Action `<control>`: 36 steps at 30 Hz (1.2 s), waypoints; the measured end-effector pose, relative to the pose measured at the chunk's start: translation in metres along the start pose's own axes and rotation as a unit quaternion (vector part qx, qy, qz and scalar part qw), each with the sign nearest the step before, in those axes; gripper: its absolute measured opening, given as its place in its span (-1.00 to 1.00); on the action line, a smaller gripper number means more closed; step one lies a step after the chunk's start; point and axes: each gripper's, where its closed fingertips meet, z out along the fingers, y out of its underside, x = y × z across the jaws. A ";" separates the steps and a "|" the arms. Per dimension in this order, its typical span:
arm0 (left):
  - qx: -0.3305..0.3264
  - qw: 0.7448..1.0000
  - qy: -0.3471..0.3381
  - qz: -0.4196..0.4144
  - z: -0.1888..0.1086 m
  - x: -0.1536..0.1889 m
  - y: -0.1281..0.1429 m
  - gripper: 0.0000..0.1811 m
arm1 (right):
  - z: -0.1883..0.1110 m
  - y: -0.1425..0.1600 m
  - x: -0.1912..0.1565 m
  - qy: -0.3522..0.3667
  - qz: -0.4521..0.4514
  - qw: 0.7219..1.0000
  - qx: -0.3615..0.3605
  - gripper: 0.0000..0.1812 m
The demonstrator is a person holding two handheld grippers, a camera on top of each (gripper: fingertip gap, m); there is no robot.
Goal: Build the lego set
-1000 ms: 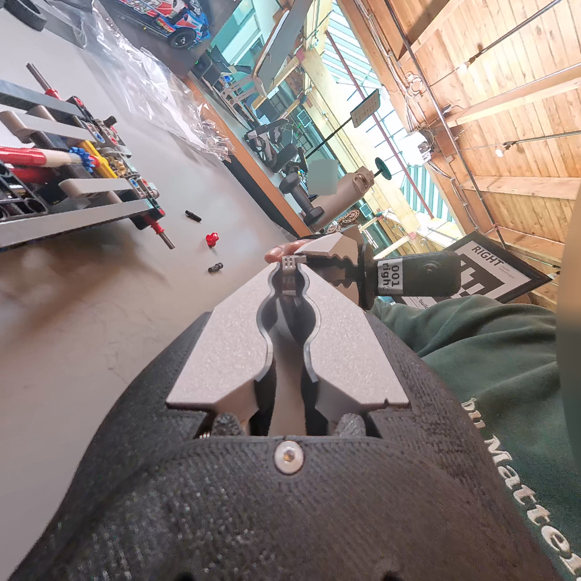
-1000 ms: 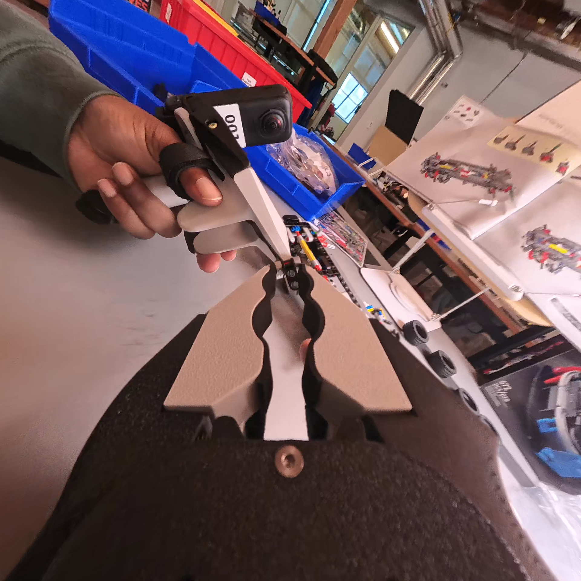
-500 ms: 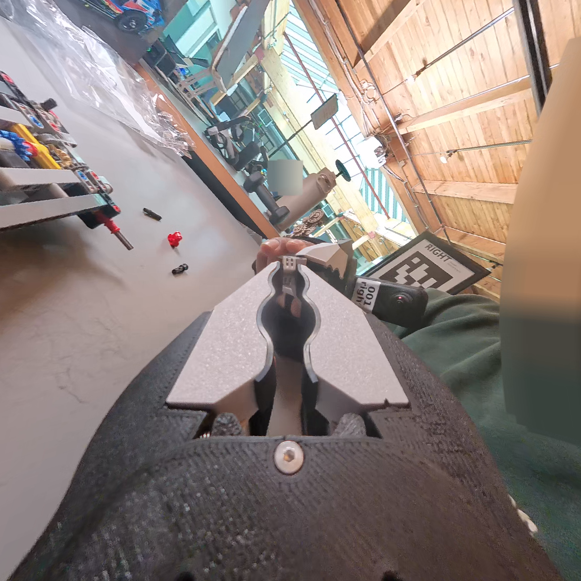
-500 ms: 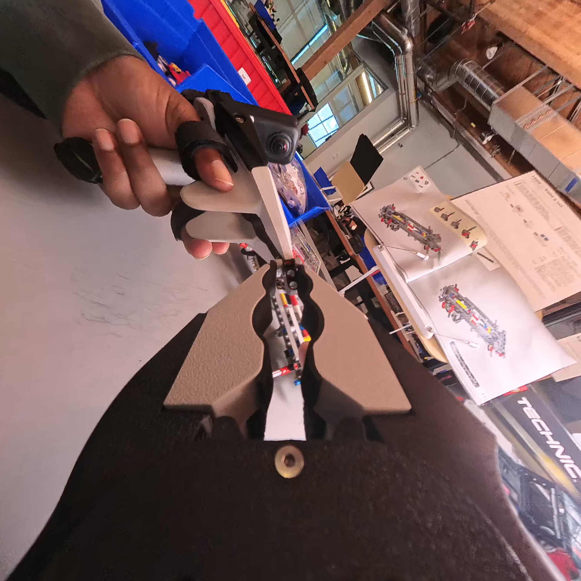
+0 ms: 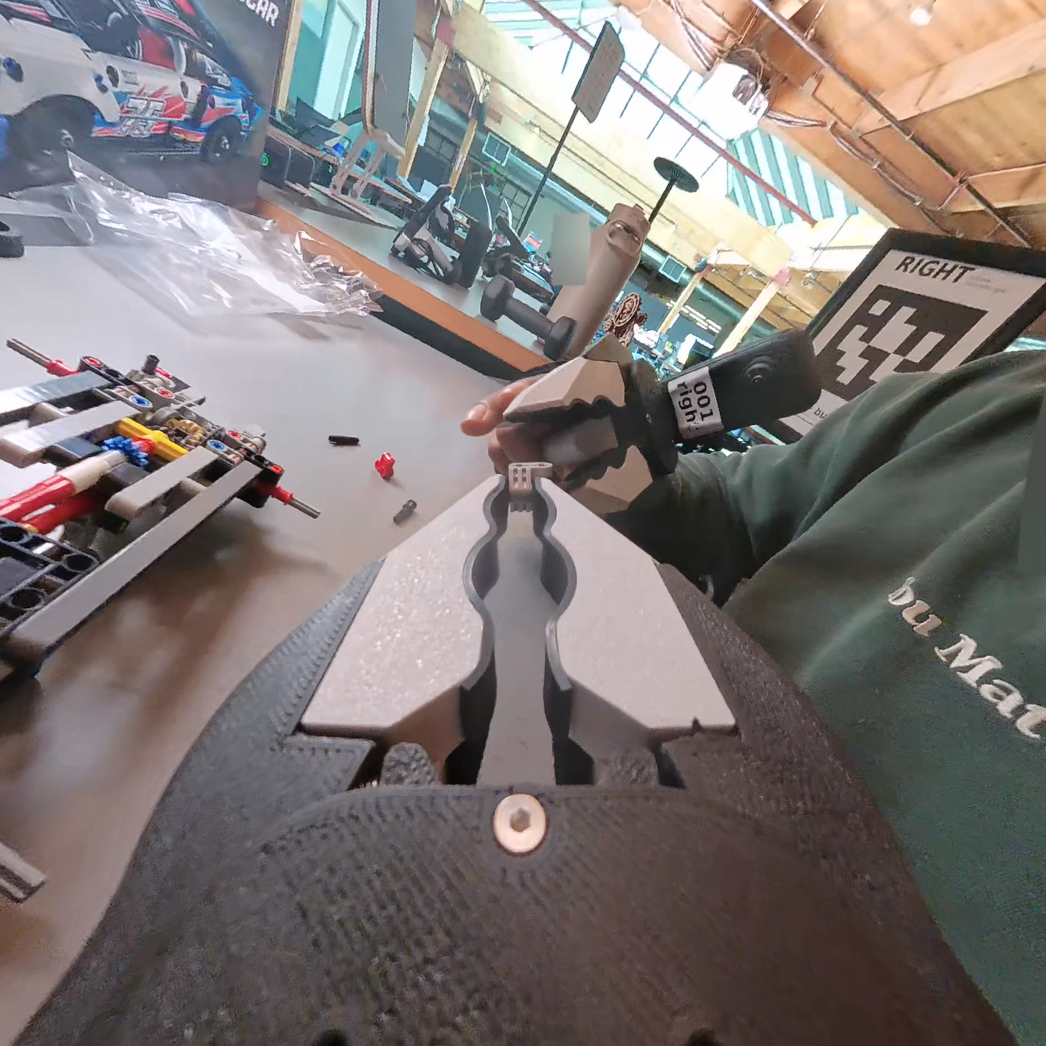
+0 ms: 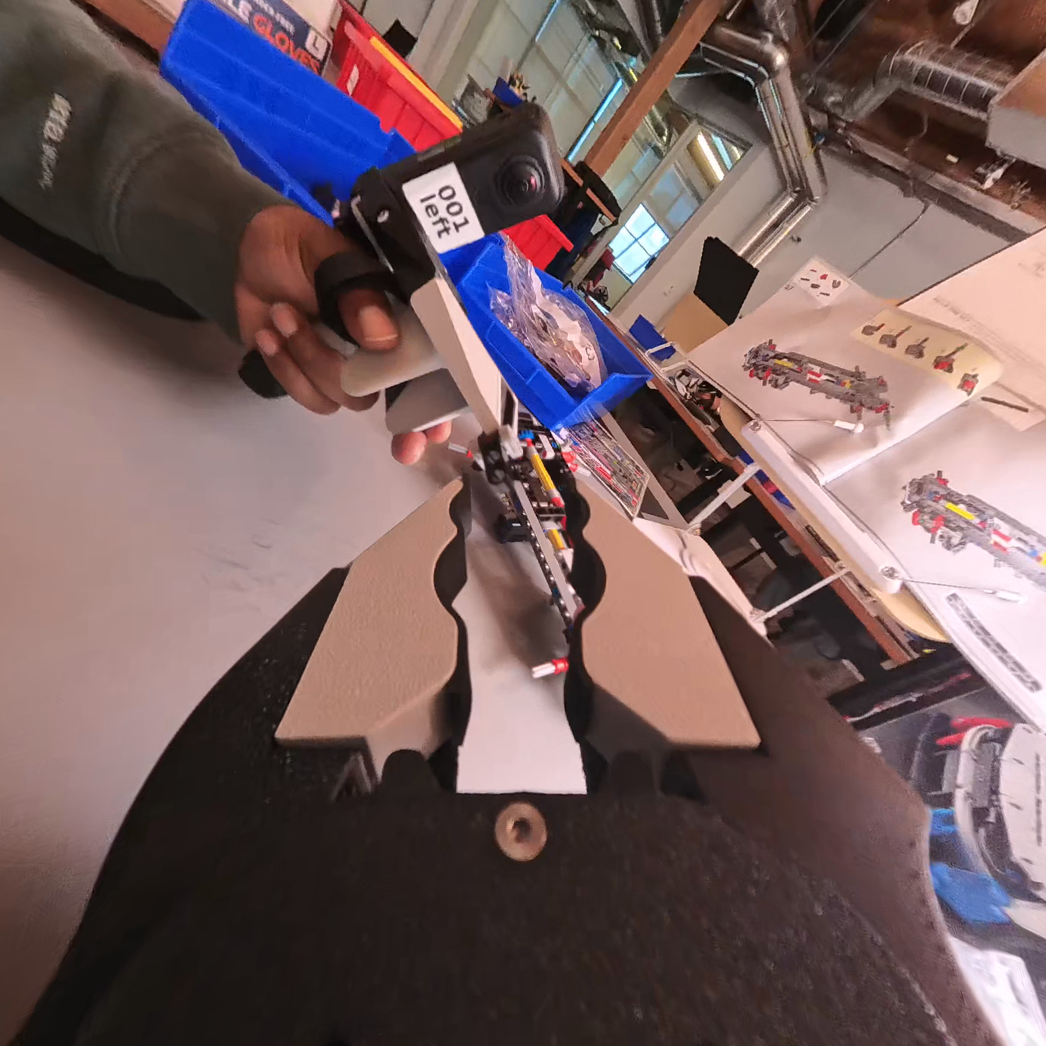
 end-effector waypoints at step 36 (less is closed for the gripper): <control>-0.115 0.941 -0.087 0.306 0.006 0.003 0.026 -0.91 | -0.002 0.012 -0.018 -0.297 0.718 0.629 0.008 -0.96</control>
